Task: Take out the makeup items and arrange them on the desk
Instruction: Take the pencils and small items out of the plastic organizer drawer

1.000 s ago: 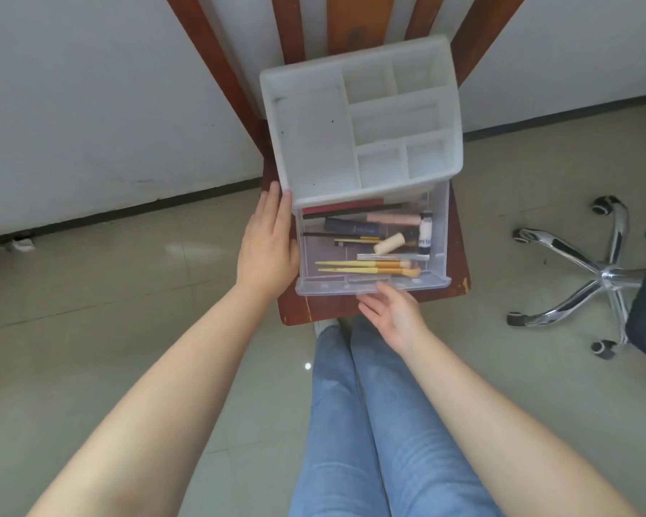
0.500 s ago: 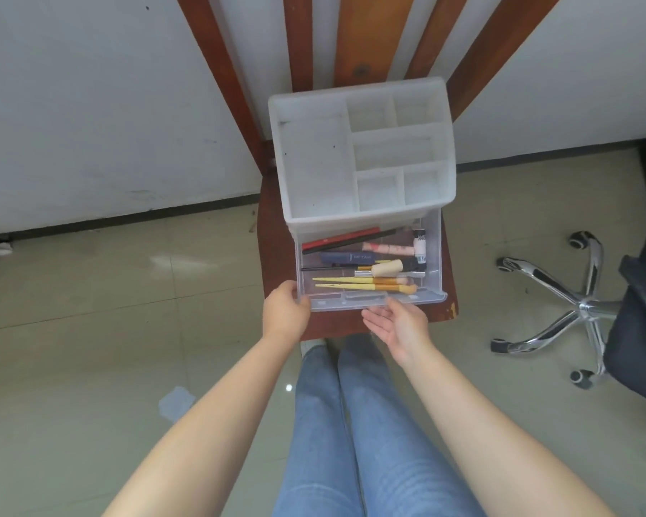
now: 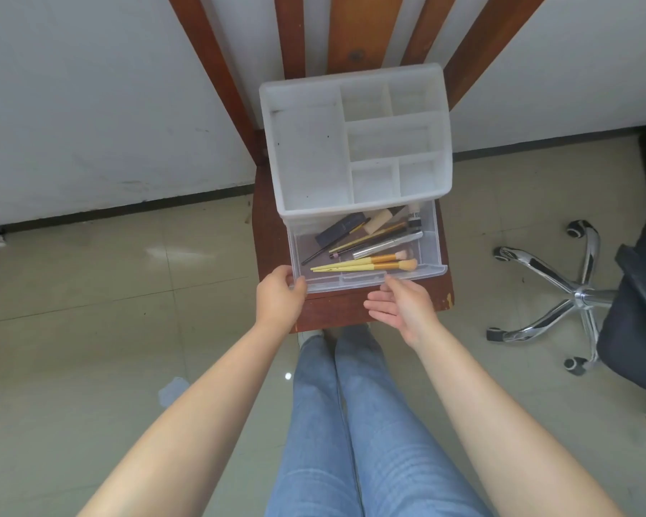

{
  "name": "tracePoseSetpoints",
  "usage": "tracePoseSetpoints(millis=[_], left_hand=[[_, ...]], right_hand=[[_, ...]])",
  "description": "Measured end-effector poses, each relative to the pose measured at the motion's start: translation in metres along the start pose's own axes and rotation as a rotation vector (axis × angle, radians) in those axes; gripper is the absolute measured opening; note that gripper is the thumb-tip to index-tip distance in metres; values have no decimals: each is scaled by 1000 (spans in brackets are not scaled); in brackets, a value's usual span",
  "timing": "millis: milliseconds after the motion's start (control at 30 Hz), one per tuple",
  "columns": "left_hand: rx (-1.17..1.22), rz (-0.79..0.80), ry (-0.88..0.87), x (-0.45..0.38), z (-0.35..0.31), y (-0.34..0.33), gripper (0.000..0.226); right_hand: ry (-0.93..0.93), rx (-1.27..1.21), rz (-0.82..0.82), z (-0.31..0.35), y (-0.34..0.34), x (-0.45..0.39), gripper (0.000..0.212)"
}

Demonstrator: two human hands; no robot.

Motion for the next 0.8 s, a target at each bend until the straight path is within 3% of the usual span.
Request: tracePoseSetpoints(millis=[100, 233, 333, 433, 600, 800], left_hand=[[24, -6, 18, 1, 0, -1, 25], [51, -15, 9, 2, 0, -2, 26], [22, -54, 16, 5, 2, 0, 27], [-116, -122, 37, 9, 2, 5, 25], [-387, -148, -17, 7, -11, 10, 23], [-521, -115, -42, 5, -17, 12, 25]], right_hand=[[6, 522, 62, 11, 4, 10, 32], [575, 1190, -33, 66, -11, 22, 17], [868, 1558, 69, 84, -39, 12, 48], [894, 1977, 113, 84, -53, -14, 69], [927, 2206, 180, 80, -67, -25, 75], [1012, 2222, 226, 74, -86, -23, 54]])
Point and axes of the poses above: each hand's wrist, its own x-axis away from the middle knuckle, its own y-axis out of the back of the hand, z = x × y, the point moved 7 cm from there along -x, towards the middle knuckle, and after that the axes turned 6 degrees about -x, right-handed, at the moved point
